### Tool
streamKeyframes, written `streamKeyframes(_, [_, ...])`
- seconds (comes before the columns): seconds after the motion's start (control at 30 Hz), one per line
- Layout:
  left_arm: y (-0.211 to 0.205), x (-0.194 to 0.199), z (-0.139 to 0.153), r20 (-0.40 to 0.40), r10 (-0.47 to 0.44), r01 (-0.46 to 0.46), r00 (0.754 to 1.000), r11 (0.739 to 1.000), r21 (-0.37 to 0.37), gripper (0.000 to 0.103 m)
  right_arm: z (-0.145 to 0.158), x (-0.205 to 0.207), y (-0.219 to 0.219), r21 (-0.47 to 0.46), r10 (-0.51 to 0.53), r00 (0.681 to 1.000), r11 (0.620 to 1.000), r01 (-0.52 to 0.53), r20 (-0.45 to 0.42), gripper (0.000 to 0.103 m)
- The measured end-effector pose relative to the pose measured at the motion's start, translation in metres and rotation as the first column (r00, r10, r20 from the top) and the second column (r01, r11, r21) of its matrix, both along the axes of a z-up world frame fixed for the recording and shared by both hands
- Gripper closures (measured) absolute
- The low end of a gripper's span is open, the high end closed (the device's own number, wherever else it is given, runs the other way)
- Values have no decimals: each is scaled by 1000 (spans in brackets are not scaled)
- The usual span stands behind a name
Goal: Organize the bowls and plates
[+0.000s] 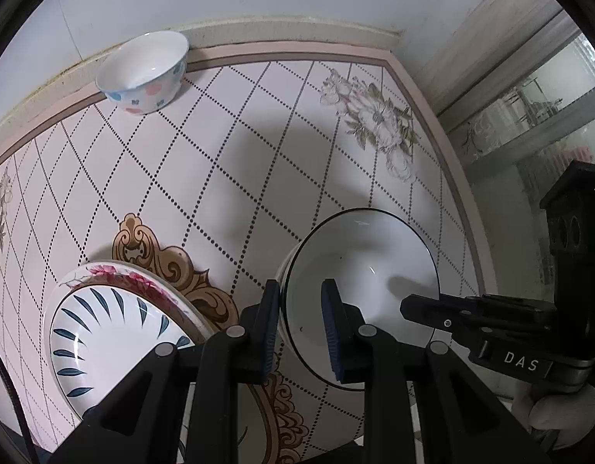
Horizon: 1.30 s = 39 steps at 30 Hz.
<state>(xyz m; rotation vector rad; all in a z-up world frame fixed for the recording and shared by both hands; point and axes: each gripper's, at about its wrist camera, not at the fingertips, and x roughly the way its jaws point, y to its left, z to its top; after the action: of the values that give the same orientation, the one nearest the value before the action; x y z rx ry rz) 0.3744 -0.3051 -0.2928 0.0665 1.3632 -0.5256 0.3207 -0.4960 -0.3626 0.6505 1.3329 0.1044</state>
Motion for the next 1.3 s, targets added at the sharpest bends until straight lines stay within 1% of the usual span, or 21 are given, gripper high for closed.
streamKeyframes(0.23, [0,-1,-6,-5,0,0,1000,1000,16,84,-9,2,3,0,13,1000,1000,-13,-15,84])
streamKeyframes(0.47, [-3,-3,-10,-4,-4,4,1000,999,35,84,-7,6,3,-14,31,999,999,-31,-28,85])
streamKeyframes(0.77, [-5,-2,-16,-21,-5,6,1000,999,45,84,-4,10,7,-66,70,996,995,-75,-63,84])
streamKeyframes(1.1, [-7,-2,-19,-22,-4,6,1000,998,60,84,-4,13,4,-61,88,993,994,-93,-78,84])
streamKeyframes(1.17, [-6,-2,-17,-26,0,2,1000,998,59,84,-5,13,3,-51,87,993,995,-91,-83,84])
streamKeyframes(1.23, [-2,-2,-9,-25,10,-9,1000,999,44,84,-4,13,0,-22,84,992,996,-87,-99,84])
streamKeyframes(1.3, [6,0,8,-20,33,-33,999,999,13,84,5,13,-4,-2,87,991,996,-88,-97,84])
